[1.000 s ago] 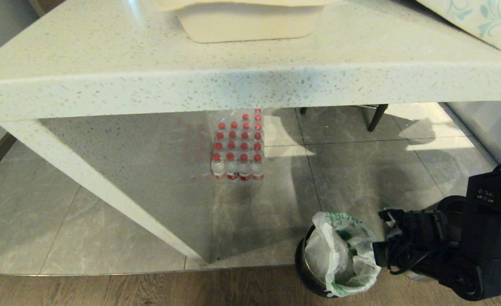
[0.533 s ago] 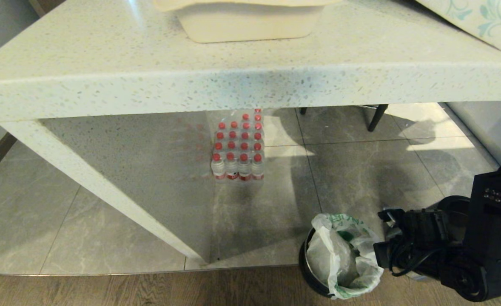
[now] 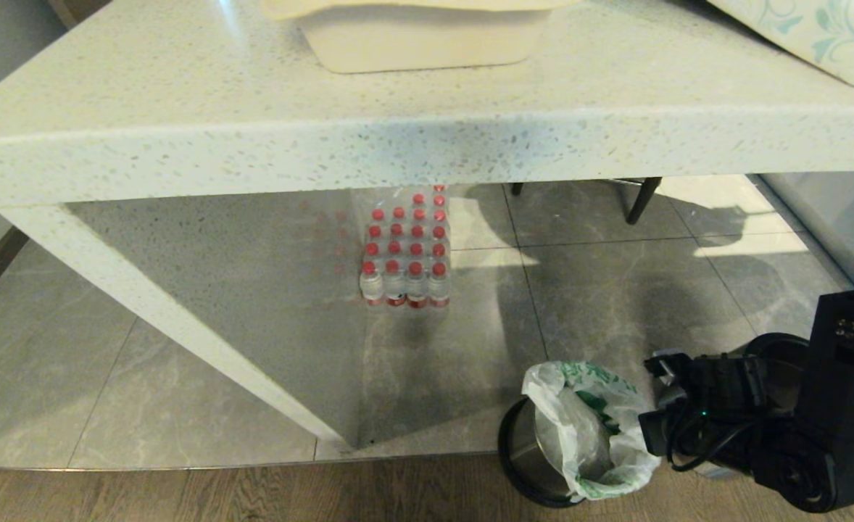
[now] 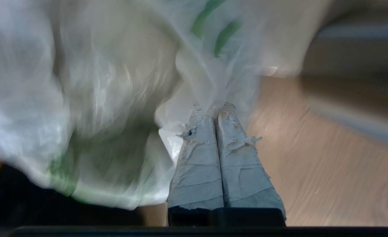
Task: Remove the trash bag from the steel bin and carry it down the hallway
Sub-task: Pick up the trash bag
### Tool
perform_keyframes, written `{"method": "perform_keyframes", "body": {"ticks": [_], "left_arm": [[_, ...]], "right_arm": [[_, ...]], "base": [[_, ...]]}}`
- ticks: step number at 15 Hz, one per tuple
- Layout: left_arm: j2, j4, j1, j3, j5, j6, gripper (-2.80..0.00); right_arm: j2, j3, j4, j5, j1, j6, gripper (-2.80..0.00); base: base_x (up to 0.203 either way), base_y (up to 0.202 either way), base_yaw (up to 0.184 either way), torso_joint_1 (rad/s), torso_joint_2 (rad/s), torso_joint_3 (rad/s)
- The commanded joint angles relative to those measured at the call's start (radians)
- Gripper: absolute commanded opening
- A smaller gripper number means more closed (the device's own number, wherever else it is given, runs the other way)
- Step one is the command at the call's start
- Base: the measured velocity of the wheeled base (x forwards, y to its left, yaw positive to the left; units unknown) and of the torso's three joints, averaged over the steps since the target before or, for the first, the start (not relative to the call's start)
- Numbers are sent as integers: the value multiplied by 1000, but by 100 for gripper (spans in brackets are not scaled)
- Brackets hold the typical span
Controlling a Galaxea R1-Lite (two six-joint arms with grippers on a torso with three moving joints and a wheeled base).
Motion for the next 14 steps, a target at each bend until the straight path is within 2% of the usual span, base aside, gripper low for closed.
{"method": "perform_keyframes", "body": {"ticks": [1,5,14], "left_arm": [[0,0,0,0,0,0,-280],[0,0,0,0,0,0,-280],[0,0,0,0,0,0,-280]], "right_arm": [[-57,9,2,-4,1,-5,-280],[-104,5,12,0,14,-4,-280],[-99,-56,102,-2,188,28,-280]], "base": [[0,0,0,0,0,0],[0,0,0,0,0,0],[0,0,0,0,0,0]]}}
